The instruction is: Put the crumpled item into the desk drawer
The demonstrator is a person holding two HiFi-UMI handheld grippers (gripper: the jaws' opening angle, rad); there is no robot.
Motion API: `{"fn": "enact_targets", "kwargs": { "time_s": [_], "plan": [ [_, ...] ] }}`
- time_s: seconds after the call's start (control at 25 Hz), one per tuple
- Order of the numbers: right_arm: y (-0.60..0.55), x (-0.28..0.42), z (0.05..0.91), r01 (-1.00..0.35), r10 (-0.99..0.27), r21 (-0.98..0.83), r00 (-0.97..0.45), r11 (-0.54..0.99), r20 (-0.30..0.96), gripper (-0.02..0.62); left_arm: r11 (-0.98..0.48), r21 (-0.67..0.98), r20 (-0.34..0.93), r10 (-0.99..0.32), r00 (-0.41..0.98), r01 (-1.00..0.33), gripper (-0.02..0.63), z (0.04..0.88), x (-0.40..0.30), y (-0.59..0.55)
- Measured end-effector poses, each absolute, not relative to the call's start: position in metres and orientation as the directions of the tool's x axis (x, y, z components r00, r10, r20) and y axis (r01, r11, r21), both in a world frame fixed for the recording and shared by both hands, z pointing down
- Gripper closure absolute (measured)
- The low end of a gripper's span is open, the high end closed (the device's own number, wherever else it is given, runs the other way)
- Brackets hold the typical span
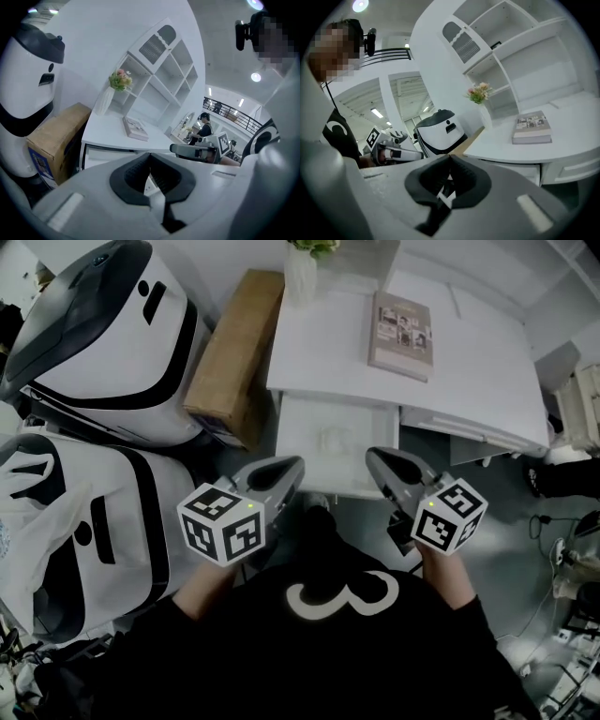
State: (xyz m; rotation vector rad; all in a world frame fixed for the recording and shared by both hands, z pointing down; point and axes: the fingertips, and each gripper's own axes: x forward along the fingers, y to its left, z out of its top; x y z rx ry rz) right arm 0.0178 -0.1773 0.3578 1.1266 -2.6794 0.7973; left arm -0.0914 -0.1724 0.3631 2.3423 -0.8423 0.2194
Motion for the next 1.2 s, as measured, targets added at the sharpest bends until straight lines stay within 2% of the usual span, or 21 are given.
{"fn": "enact_targets", "kwargs": {
  "time_s": [0.64,1.2],
  "plan": [
    [-0.125,0.017,0.316,-0.68,-0.665,-0.407,-0.718,0.609,0.205,0.592,-0.677,0.46,0.267,-0.511,0.817,-0.574,0.595,0.31,-0.077,-0.132],
    [-0.124,0.017,0.325,-0.656,-0.641,-0.436,-0.739,0.616,0.206,0.592,-0.67,0.457,0.288,-0.511,0.81,-0.585,0.595,0.318,-0.072,-0.132]
  ]
}}
